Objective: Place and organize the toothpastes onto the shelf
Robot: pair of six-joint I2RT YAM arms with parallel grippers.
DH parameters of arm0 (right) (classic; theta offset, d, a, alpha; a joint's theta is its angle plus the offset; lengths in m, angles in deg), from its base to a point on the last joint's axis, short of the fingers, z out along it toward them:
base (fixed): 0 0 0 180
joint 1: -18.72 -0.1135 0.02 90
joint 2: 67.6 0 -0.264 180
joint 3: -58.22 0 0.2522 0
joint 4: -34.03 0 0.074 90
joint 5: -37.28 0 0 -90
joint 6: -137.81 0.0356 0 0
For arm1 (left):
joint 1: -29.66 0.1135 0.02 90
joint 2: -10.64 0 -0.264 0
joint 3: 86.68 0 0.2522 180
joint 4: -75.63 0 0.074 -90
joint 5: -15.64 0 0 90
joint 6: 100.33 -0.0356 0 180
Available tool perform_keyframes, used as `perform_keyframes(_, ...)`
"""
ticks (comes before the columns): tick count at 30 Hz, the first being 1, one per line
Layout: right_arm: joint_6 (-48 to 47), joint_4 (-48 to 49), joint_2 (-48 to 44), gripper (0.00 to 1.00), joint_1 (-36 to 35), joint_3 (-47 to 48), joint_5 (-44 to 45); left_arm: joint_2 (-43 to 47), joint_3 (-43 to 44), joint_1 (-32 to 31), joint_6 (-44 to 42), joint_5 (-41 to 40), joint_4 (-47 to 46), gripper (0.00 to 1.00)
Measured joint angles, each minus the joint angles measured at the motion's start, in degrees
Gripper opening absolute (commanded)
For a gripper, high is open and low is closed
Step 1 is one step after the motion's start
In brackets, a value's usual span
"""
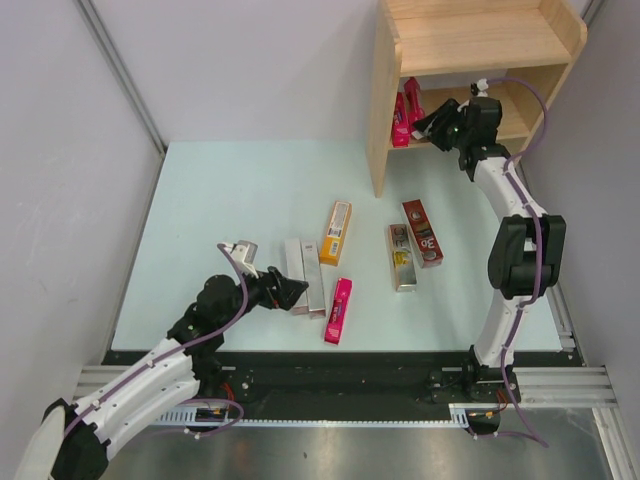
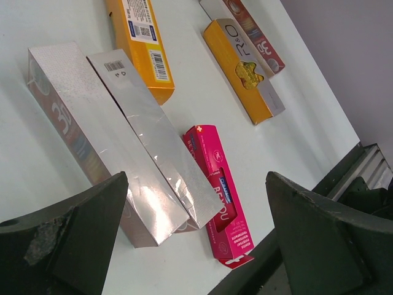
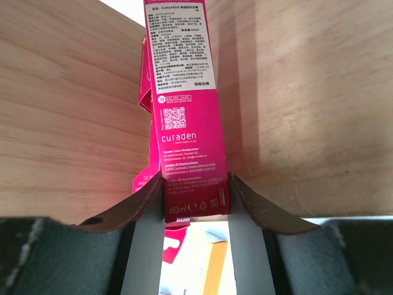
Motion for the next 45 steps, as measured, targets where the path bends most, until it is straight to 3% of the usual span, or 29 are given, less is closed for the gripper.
perform_keyframes(8, 0.09, 2.60, 0.85, 0.33, -0.31, -0.55, -1.68, 0.33, -0.20, -0.11, 0.13, 0.00, 0.07, 1.00)
perform_keyframes(11, 0.28, 4.33, 0.85, 0.52, -0.15, -1.44, -2.40, 0.31, -0.20, -0.26, 0.13, -0.02, 0.07, 1.00)
perform_keyframes(17, 0.66, 6.08, 0.48, 0.69, 0.00, -2.47, -3.15, 0.17, -0.20, -0.44, 0.15, -0.02, 0.09, 1.00)
perform_keyframes(22, -0.04, 5.84, -0.90, 0.77, -0.07, -3.50, -2.69, -0.55, -0.20, -0.63, 0.15, 0.00, 0.09, 1.00)
perform_keyframes(26, -0.59, 5.20, -3.28, 0.98, -0.11, -5.46, -0.24, -0.96, -0.20, -0.79, 0.15, -0.02, 0.07, 1.00)
perform_keyframes(35, -2.58, 1.44, -12.92, 1.00, -0.28, -12.85, 9.11, -1.20, 0.02, -1.33, 0.15, 0.02, 0.13, 1.00)
perform_keyframes(45, -3.52, 0.15, -17.77, 1.00, -0.55, -15.74, 11.47, -4.48, 5.81, -3.87, -0.07, 0.68, 1.33, 1.00)
